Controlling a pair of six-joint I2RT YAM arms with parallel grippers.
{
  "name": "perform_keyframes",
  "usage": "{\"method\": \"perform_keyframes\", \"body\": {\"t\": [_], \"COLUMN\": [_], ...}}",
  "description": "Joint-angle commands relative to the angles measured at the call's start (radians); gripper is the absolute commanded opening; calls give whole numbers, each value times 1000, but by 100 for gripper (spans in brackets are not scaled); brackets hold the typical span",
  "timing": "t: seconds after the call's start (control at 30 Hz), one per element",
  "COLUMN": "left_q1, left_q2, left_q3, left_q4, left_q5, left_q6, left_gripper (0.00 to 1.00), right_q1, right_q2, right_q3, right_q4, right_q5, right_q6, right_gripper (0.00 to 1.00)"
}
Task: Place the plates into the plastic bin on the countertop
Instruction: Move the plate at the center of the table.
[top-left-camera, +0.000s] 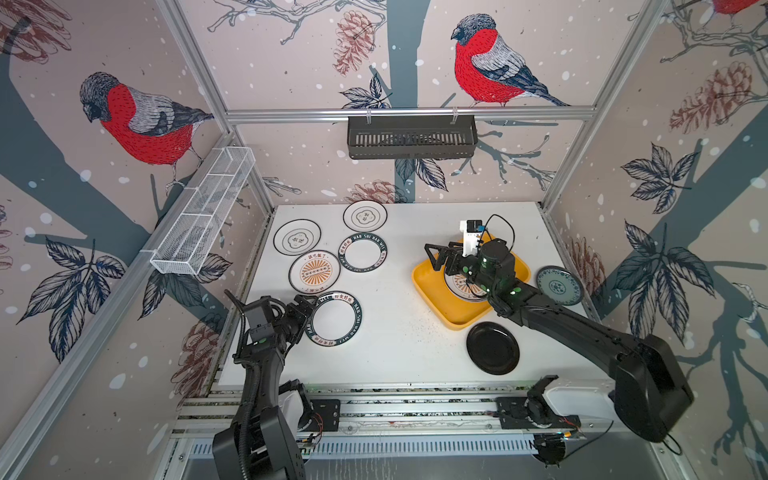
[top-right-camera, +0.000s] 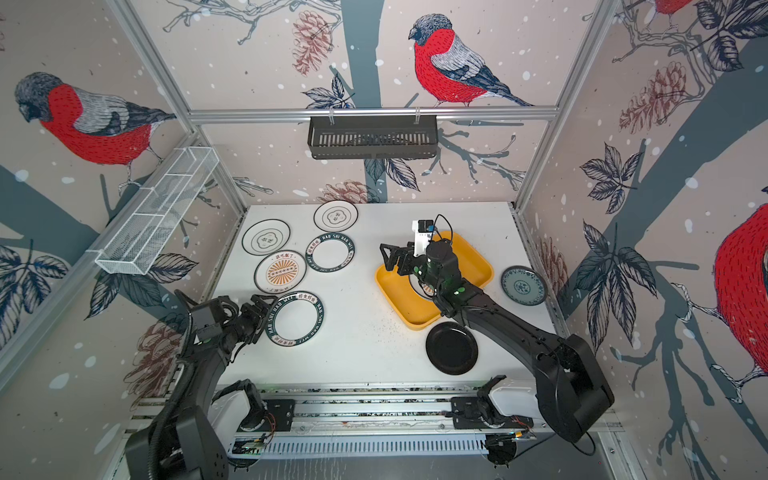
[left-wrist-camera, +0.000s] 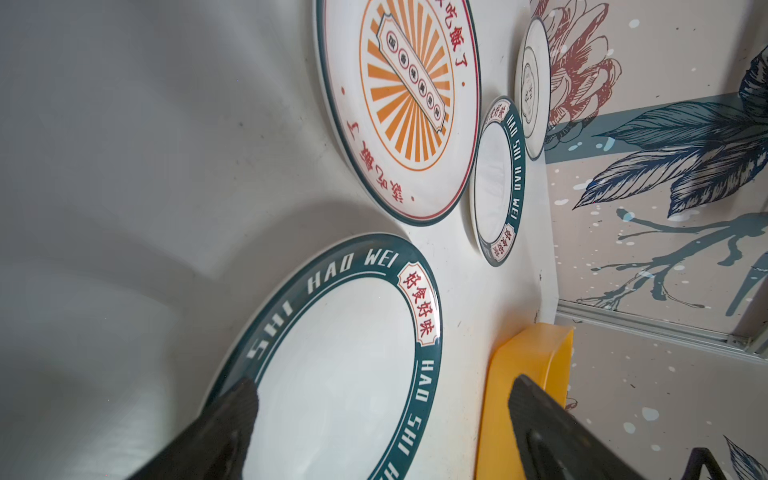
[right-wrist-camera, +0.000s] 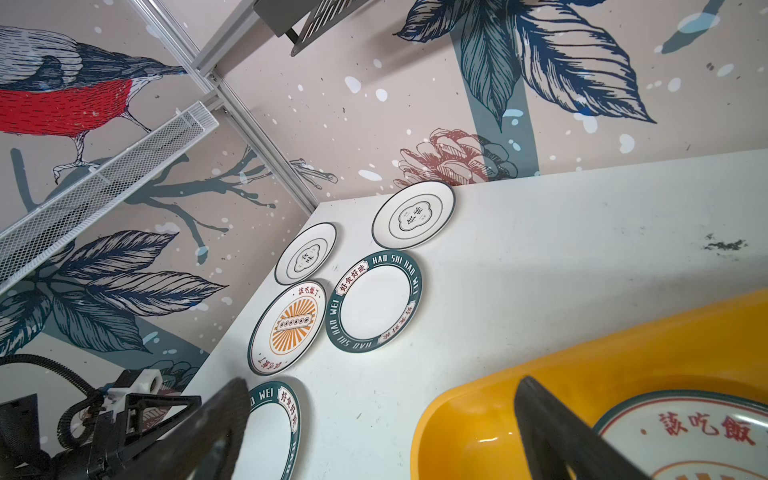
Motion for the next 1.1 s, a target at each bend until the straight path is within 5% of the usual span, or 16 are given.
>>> {"method": "perform_keyframes", "body": {"t": [0.0, 0.1, 0.33, 0.63, 1.07], "left_q1": [-1, -1, -23, -179, -338], "left_q2": [-33, -37, 72, 173, 277], "left_q3": [40, 80, 56, 80, 102], "left_q4": [-74, -142, -95, -76, 55], "left_q5": [-111, -214, -183, -265, -187], "left_q6": [27, 61, 58, 61, 33], "left_gripper": [95, 95, 96, 96, 94], "right_q1": [2, 1, 1, 1, 1], "right_q2": [-10, -11, -14, -13, -10], "right_q3": [-5, -9, -11, -13, -8], "right_q4": [37, 37, 41, 35, 31], "right_q5": [0, 1, 2, 10, 12], "right_q6": [2, 2, 2, 4, 4], "right_gripper": [100, 100, 100, 100, 100]}}
